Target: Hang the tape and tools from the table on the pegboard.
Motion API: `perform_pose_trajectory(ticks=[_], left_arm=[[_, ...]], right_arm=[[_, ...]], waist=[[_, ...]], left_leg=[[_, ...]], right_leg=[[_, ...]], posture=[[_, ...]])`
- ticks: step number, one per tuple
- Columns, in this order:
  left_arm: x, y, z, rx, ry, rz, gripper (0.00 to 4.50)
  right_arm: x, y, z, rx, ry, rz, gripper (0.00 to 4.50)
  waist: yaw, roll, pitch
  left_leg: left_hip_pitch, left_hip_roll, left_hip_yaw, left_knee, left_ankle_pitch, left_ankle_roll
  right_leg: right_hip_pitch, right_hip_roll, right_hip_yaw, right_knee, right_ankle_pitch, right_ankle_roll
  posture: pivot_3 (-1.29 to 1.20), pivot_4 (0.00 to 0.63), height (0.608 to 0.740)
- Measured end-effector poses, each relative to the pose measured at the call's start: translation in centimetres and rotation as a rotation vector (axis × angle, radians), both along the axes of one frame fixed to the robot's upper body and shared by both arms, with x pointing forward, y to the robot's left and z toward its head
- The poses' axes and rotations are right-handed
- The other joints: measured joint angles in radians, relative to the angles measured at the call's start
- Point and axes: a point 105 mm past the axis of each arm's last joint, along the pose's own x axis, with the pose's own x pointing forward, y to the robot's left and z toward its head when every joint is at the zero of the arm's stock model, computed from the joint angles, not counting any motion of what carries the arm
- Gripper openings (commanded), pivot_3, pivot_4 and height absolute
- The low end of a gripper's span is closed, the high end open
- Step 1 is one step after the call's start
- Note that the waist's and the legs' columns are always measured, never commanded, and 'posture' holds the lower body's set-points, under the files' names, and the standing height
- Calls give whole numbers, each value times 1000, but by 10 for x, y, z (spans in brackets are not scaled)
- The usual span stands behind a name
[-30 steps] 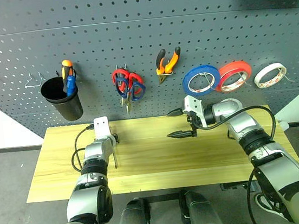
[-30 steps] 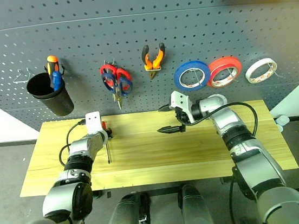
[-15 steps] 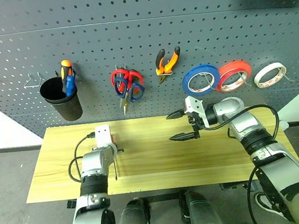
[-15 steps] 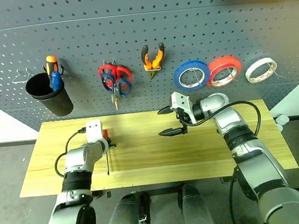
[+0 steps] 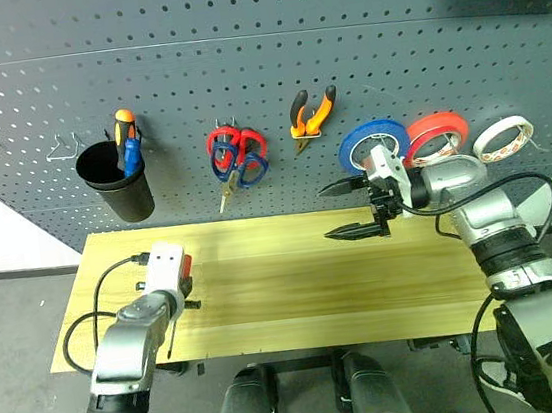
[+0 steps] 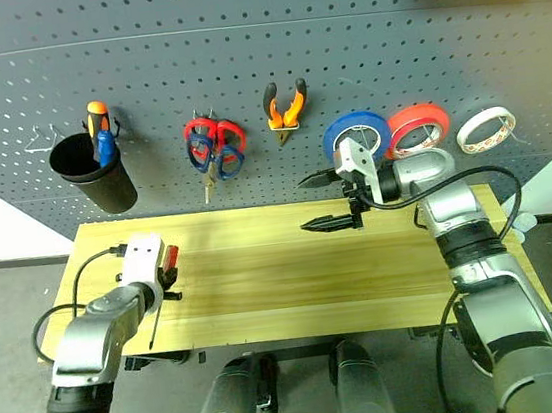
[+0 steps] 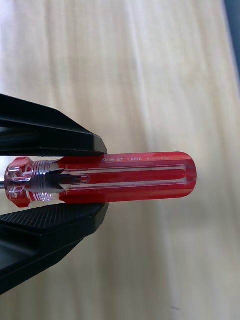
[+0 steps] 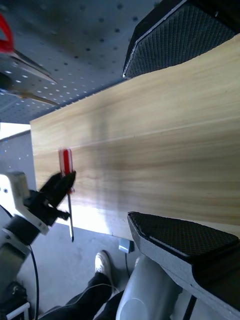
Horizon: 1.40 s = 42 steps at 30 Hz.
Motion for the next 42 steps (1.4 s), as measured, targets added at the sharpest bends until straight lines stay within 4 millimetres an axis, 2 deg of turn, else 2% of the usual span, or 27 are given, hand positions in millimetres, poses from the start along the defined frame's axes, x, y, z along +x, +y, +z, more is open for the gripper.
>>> perform_pose_trajectory(ticks=[4, 8, 13, 21, 24, 28, 34, 38, 40, 42], left_arm=[[-3, -3, 6, -2, -53, -54, 911], [0, -5, 26, 34, -188, -131, 911], [-6, -7, 39, 31, -287, -166, 911], [-13, -7, 80, 51, -514, -190, 911], [-15, -10, 94, 43, -591, -217, 911], [-17, -6, 112, 22, -722, -219, 911], [-14, -4, 130, 42, -817, -234, 911], [-6, -1, 157, 38, -910, -209, 911], [-1, 4, 176, 37, -962, -185, 911], [7, 5, 203, 42, -1026, -171, 911]], right_arm=[[-6, -4, 5, -3, -10, 8, 4500], [-16, -2, 24, 26, -42, 38, 4500], [-27, -3, 43, 40, -70, 59, 4500], [-39, -6, 62, 73, -83, 63, 4500], [-42, -5, 68, 103, -75, 65, 4500], [-42, -4, 77, 146, -70, 54, 4500], [-41, 1, 93, 156, -106, 77, 4500], [-41, 4, 100, 178, -107, 92, 4500], [-41, 4, 101, 187, -105, 87, 4500], [-40, 4, 101, 193, -99, 78, 4500]], waist=[[0, 0, 0], [0, 2, -3], [1, 2, -12], [3, 0, -43], [6, -1, -55], [7, 0, -59], [17, 3, -81], [31, 2, -91], [37, 1, -94], [51, 1, -95]], left_leg=[[-5, 0, 0, 1, 1, -2], [-6, 0, 0, 1, 3, 0], [-6, 0, 1, 2, 4, 1], [-5, 0, 2, 4, 4, 1], [-4, 1, 2, 4, 4, 1], [7, 5, 2, 4, 4, 1], [7, 6, 3, 4, 4, 1], [7, 5, 3, 4, 4, 1], [7, 4, 3, 5, 4, 1], [7, 4, 2, 5, 5, 0]], right_leg=[[-5, 0, 0, 0, 1, -1], [-6, 2, 0, 0, 1, -1], [-5, 4, -1, 0, 1, -1], [-3, 5, -1, 0, 1, -1], [-2, 7, -1, 1, 1, -1], [12, 11, -2, -4, 2, -3], [13, 12, -4, -6, 4, -5], [14, 12, -5, -6, 4, -5], [14, 13, -6, -6, 4, -5], [14, 13, -6, -6, 5, -4]], posture=[[128, 93, 740], [125, 76, 740], [126, 60, 740], [141, 35, 740], [145, 28, 740], [158, 15, 740], [168, 4, 740], [166, 0, 740], [165, 0, 740], [165, 0, 740]])
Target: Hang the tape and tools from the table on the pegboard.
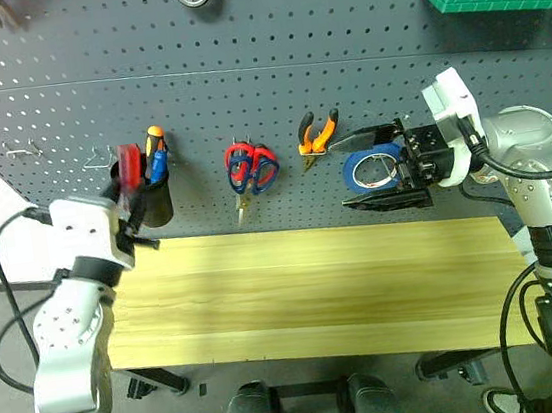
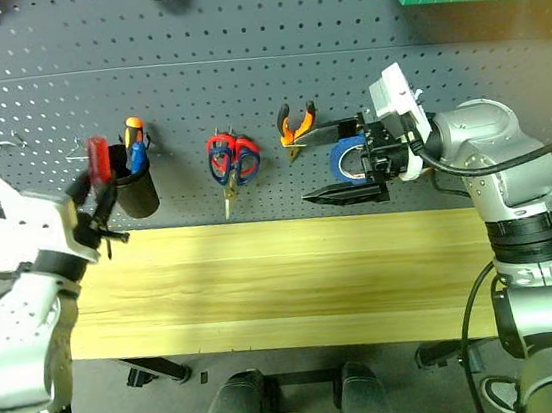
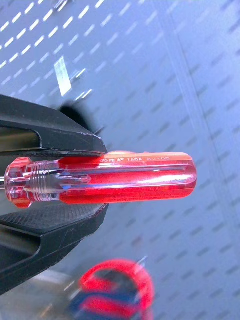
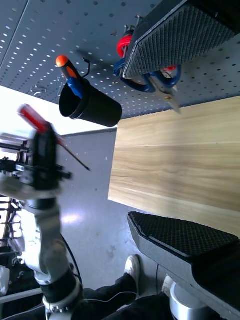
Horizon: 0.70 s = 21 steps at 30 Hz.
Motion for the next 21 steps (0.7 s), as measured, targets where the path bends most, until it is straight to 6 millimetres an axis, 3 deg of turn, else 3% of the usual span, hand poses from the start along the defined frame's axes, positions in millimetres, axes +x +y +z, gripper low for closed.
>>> perform_pose_trajectory(ticks=[3, 6, 9, 11, 18, 21], left_arm=[[8, -6, 50, -12, -123, -3, 911], [13, -12, 88, -48, -190, -6, 911], [19, -21, 118, -45, -223, -8, 911], [21, -28, 127, -28, -243, -14, 911], [62, -20, 93, -45, -129, 50, 911], [75, -14, 65, -37, -70, 70, 911]], right_arm=[[0, 1, 1, 13, 12, -4, 4500], [2, -1, 3, 28, 17, -20, 4500], [2, -1, 4, 36, 17, -26, 4500], [3, -1, 4, 39, 17, -29, 4500], [5, -1, 4, 49, 17, -54, 4500], [4, -1, 4, 49, 12, -64, 4500]], waist=[[10, -1, -3], [9, -2, -6], [5, -2, -6], [2, -1, -6], [-2, 0, -7], [-2, 0, -7]], left_leg=[[0, -1, -1, 1, 1, -1], [1, -1, -2, 1, 1, -1], [3, -1, -2, 1, 1, -1], [6, -1, -2, 0, 1, -1], [15, 2, -2, -1, 1, -1], [14, 2, -2, -1, 1, -1]], right_leg=[[2, 0, -2, 0, 1, 2], [4, 1, -2, -2, 2, 3], [7, 2, -3, -3, 2, 3], [9, 2, -3, -3, 2, 3], [15, 6, -1, -3, 1, -1], [15, 6, -1, -3, 1, -1]], posture=[[164, 0, 740], [152, 0, 740], [146, 3, 740], [145, 4, 740], [118, 16, 740], [115, 20, 740]])
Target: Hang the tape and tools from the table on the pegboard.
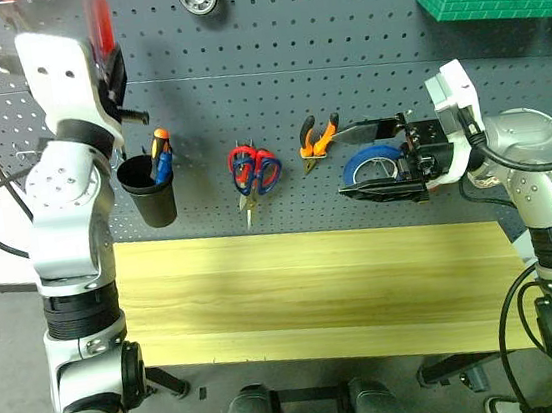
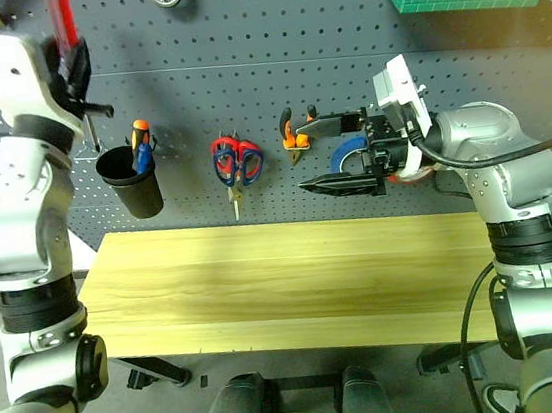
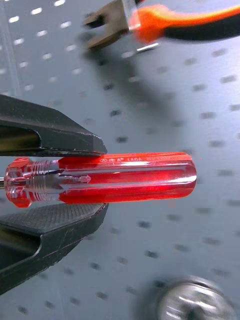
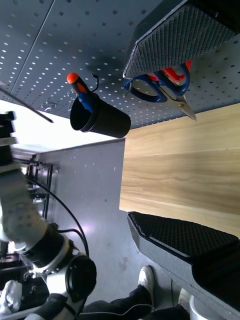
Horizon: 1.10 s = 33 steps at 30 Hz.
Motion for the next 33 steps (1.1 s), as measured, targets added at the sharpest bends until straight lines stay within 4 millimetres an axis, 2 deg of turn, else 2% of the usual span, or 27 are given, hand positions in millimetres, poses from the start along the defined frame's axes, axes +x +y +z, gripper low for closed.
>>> perform_pose_trajectory(ticks=[3, 10, 13, 17, 21, 25, 31, 32, 33], left_arm=[[9, 6, -24, 7, 38, 25, 911], [24, 15, -48, 46, 20, 46, 911], [28, 18, -53, 46, 16, 50, 911], [28, 19, -58, 49, 16, 46, 911], [26, 19, -77, 34, 53, 46, 911], [21, 18, -87, 28, 79, 45, 2236], [11, 17, -78, 55, 47, 40, 4233], [10, 18, -77, 57, 45, 40, 4469], [9, 18, -76, 57, 38, 40, 4469]], right_arm=[[0, -3, -2, -1, 6, -14, 4500], [-2, -4, -5, -6, 9, -24, 4500], [-3, -4, -8, -11, 15, -28, 4500], [-4, -5, -8, -21, 9, -29, 4500], [-5, -6, -9, -31, 9, -34, 4500], [-7, -8, -11, -43, 12, -40, 4500], [-7, -9, -11, -47, 12, -45, 4500], [-7, -9, -12, -47, 12, -46, 4500], [-7, -9, -12, -46, 13, -48, 4500]], waist=[[0, 0, 0], [1, 0, 0], [1, 0, 0], [-1, 0, 0], [-2, 0, 0], [-2, 0, 0], [-3, 0, 0], [-3, 0, 0], [-3, 0, 0]], left_leg=[[-1, 0, 0, 0, 0, 0], [-1, 0, 1, 0, 0, 0], [-1, 1, 1, 0, 0, 0], [-1, 1, 1, 0, 0, 0], [-1, 1, 1, -1, 0, 0], [-1, 2, 1, -1, 0, 0], [-1, 4, 2, -1, 0, 0], [-1, 4, 2, -1, 0, 0], [-1, 4, 2, -1, 0, 0]], right_leg=[[0, 0, 0, -1, 0, 0], [-1, -1, 0, -1, 0, -1], [-1, -1, 0, -1, 0, -1], [-1, -2, 0, -1, 0, -1], [-1, -2, 0, -1, 0, -1], [-2, -2, 0, -1, 0, -1], [-2, -3, 0, -1, 0, -1], [-2, -3, 0, -1, 0, -1], [-2, -3, 0, -1, 0, -1]], posture=[[111, 26, 740], [104, 40, 740], [96, 46, 740], [88, 49, 740], [79, 52, 740], [74, 51, 740], [75, 51, 740], [78, 52, 740], [79, 52, 740]])
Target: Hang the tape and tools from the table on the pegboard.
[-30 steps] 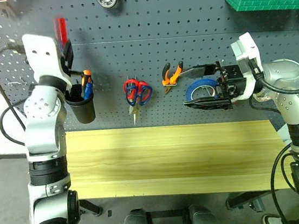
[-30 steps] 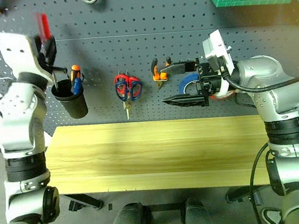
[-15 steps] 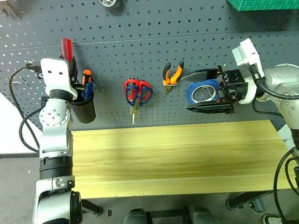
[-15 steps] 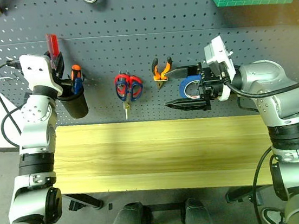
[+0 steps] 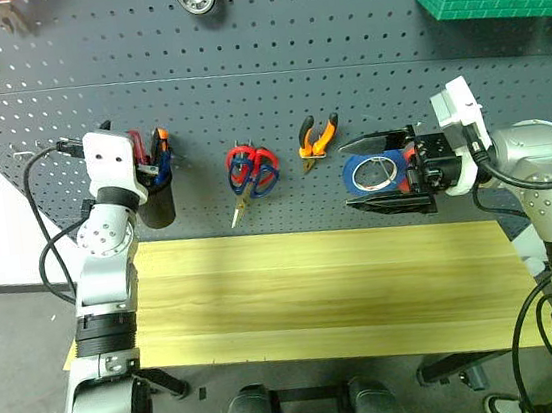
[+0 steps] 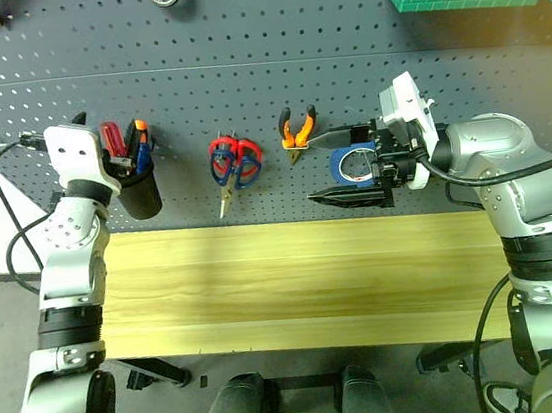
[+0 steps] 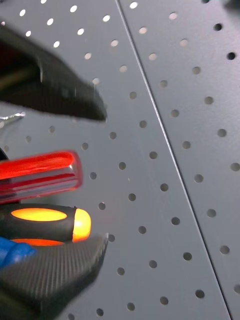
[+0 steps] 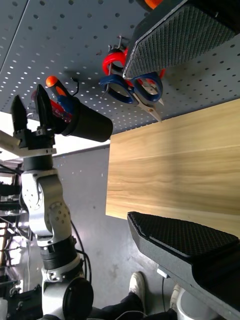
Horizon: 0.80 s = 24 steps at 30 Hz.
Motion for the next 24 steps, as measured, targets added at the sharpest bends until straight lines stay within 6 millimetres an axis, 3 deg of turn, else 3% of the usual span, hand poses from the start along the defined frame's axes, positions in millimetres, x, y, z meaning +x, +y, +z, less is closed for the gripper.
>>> perform_pose_trajectory(ticks=[5, 9, 14, 18, 24], left_arm=[[-20, -8, 20, -4, -75, -67, 4469], [-52, -11, 25, -55, -82, -159, 4469], [-91, 1, -18, -39, 85, -211, 4469], [-110, 3, -48, -30, 195, -257, 4469], [-114, -12, -92, -46, 331, -454, 4469]], right_arm=[[-1, 0, -3, 0, 8, -4, 4500], [-3, -2, -6, 4, 32, 4, 4500], [-6, -10, -19, -9, 92, -9, 4500], [-8, -15, -34, -12, 146, -32, 4500], [-7, -25, -60, -18, 194, -110, 4500]], waist=[[0, 0, 0], [-5, 1, 1], [-24, 4, 9], [-23, 6, 15], [-24, 11, 24]], left_leg=[[-1, 0, 0, 0, 0, 0], [0, 1, 0, -1, 0, 0], [0, 2, -1, -2, -1, -1], [0, 3, -1, -2, -2, -3], [-2, 3, 1, -2, -3, -3]], right_leg=[[0, 0, 0, -1, 0, 0], [-1, -1, 1, -1, 0, 0], [-2, -1, 1, -1, -2, 0], [-1, -1, 0, -1, -4, 3], [-3, -3, -2, -4, -4, 4]], posture=[[92, 63, 740], [110, 78, 740], [137, 96, 740], [144, 109, 740], [120, 123, 740]])
